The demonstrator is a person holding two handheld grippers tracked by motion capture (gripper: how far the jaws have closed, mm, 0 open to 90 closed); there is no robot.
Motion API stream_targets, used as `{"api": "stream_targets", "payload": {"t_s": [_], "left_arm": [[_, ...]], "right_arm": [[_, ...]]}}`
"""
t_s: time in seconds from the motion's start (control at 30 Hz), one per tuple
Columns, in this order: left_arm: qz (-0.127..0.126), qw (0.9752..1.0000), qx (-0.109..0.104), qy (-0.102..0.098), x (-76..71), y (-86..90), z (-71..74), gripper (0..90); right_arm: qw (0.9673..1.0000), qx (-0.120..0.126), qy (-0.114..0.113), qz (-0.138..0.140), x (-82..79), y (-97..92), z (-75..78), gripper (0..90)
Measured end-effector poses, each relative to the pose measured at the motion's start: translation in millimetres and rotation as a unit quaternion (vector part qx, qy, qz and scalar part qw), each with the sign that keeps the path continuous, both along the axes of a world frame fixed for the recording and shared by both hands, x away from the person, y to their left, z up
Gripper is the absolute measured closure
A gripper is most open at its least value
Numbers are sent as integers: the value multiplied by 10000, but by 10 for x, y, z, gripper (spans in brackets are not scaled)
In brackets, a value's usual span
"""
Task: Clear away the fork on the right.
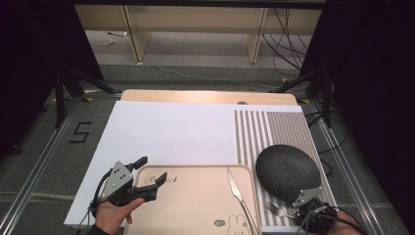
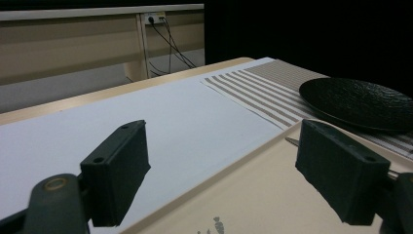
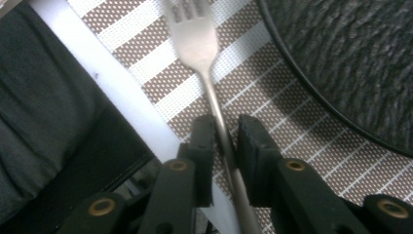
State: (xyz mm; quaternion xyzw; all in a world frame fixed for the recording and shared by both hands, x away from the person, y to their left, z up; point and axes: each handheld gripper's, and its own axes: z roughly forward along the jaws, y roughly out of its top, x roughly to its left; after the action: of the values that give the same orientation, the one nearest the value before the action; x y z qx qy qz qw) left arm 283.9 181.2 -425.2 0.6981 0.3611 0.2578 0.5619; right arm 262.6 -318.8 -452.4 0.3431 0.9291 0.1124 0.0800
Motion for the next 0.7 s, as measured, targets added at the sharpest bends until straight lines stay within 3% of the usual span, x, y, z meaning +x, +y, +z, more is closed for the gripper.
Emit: {"api": "stream_targets", "payload": {"t_s": [0.2, 0.5, 0.63, 0.7], "left_arm": [[-10, 10000, 15, 0, -1, -3, -3, 189], [-3, 10000, 8, 0, 3, -2, -2, 189], [0, 10000, 1, -6, 1, 0, 1, 189], [-7, 10000, 14, 0, 2, -1, -2, 189]], "right_arm": [[9998, -95, 77, 134, -5, 36, 5, 839], [9993, -222, -16, 288, -18, 66, 20, 848], [9993, -104, -155, 328, -34, 71, 73, 850], [9989, 130, -198, 393, -46, 100, 105, 852]]}}
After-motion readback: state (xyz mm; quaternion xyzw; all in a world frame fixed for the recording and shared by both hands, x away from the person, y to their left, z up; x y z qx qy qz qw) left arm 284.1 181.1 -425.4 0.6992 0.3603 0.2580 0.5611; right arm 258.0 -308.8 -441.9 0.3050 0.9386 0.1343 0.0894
